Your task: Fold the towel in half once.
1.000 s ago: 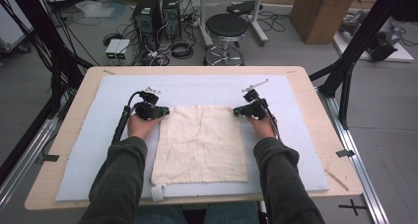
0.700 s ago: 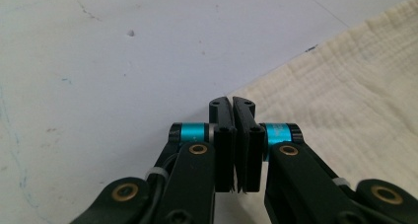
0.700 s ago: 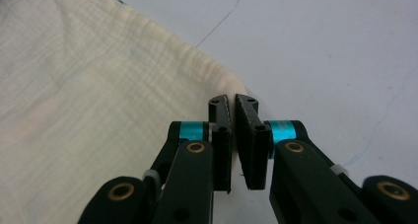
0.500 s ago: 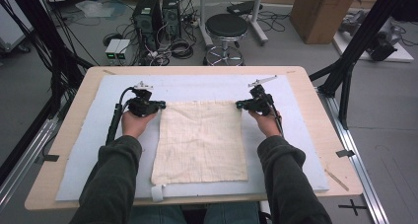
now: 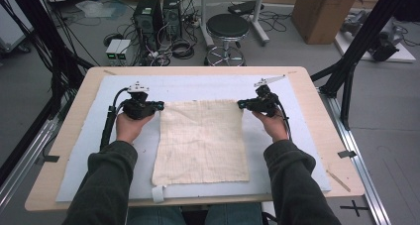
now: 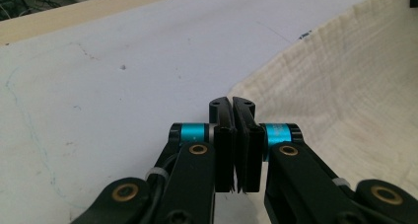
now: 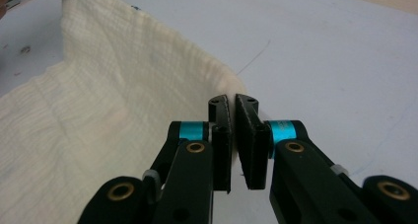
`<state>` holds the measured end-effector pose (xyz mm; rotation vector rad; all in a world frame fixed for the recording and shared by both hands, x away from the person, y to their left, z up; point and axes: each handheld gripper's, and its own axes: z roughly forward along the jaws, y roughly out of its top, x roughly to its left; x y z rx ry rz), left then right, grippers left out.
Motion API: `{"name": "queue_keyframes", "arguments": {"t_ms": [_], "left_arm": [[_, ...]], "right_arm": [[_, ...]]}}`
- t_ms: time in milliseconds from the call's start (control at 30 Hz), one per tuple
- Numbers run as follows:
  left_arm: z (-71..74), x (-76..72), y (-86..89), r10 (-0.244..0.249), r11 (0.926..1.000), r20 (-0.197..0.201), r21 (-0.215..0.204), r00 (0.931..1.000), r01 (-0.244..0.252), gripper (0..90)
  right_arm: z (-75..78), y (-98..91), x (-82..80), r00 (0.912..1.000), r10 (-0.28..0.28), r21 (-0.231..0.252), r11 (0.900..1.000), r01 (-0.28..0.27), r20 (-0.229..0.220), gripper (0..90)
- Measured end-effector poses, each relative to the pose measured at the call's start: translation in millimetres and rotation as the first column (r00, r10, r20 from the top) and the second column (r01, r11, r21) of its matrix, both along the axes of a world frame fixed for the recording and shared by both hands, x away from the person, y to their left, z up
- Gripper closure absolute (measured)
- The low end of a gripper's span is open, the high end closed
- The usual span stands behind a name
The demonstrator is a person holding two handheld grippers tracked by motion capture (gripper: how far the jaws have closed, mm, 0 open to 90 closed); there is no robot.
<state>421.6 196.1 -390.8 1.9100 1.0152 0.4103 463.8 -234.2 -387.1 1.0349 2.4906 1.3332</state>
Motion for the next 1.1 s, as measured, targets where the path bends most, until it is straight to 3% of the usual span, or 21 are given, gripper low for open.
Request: {"name": "queue_keyframes", "arguments": {"t_ms": [533, 700, 867, 1100], "left_arm": [[5.7, -33.3, 5.2, -0.071, 0.9972, 0.043, 0.026, 0.9966, 0.070, 87.1], [6.0, -42.3, 8.9, -0.083, 0.9962, 0.052, 0.031, 0.9951, 0.082, 87.1], [4.1, -50.6, 11.5, -0.085, 0.9963, 0.053, 0.021, 0.9950, 0.084, 87.1], [8.4, -63.4, 7.8, -0.129, 0.9898, 0.064, 0.068, 0.9896, 0.125, 87.1]], "right_arm": [[11.6, 7.3, -25.0, 0.9980, 0.062, -0.042, 0.9972, -0.061, 0.013, 85.1], [15.3, 6.2, -33.5, 0.9964, 0.077, -0.032, 0.9966, -0.076, 0.035, 85.0], [12.7, 2.5, -41.9, 0.9960, 0.086, -0.033, 0.9959, -0.085, 0.025, 85.0], [17.4, -0.1, -55.8, 0.9924, 0.115, -0.038, 0.9928, -0.114, 0.042, 85.0]]}}
